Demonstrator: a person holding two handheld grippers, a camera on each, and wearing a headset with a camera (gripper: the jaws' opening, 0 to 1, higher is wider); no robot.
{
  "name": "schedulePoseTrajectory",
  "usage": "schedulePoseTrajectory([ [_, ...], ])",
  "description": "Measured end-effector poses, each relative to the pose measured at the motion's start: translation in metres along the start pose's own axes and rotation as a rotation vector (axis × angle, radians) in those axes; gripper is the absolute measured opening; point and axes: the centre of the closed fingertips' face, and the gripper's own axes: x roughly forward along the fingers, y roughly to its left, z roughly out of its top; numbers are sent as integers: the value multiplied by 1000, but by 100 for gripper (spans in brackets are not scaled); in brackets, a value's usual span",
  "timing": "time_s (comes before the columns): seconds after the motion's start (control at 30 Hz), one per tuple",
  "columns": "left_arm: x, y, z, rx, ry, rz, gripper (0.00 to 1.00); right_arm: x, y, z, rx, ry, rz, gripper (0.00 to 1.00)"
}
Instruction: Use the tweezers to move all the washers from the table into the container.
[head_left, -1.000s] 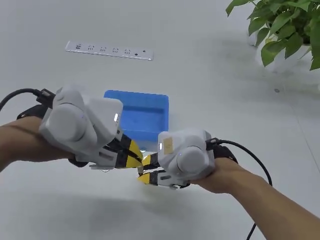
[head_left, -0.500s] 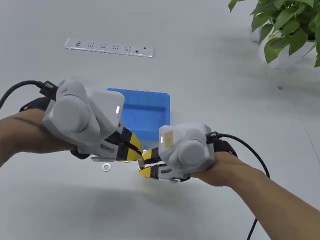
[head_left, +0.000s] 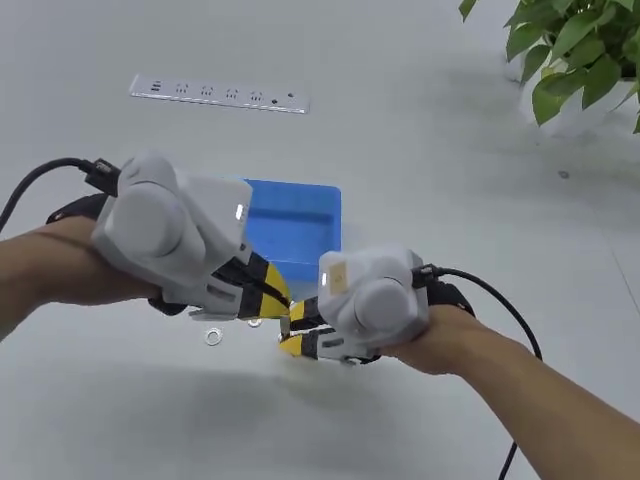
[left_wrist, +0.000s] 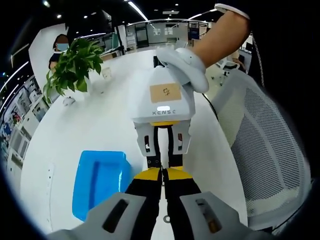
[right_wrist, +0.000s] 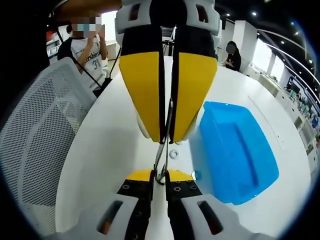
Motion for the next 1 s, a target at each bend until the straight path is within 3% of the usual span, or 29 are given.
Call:
schedulePoseTrajectory([
  [0.23,-1,0,0,-6,-2,-1,5,0,0,0,34,-9,-2,9],
  [0.57,-1,-2,0,2,8,-1,5,0,1,0,26,-2,-8,9],
  [1.0,-13,-4,10,15,1,10,5,-11,2,12,10,-11,-18,9],
])
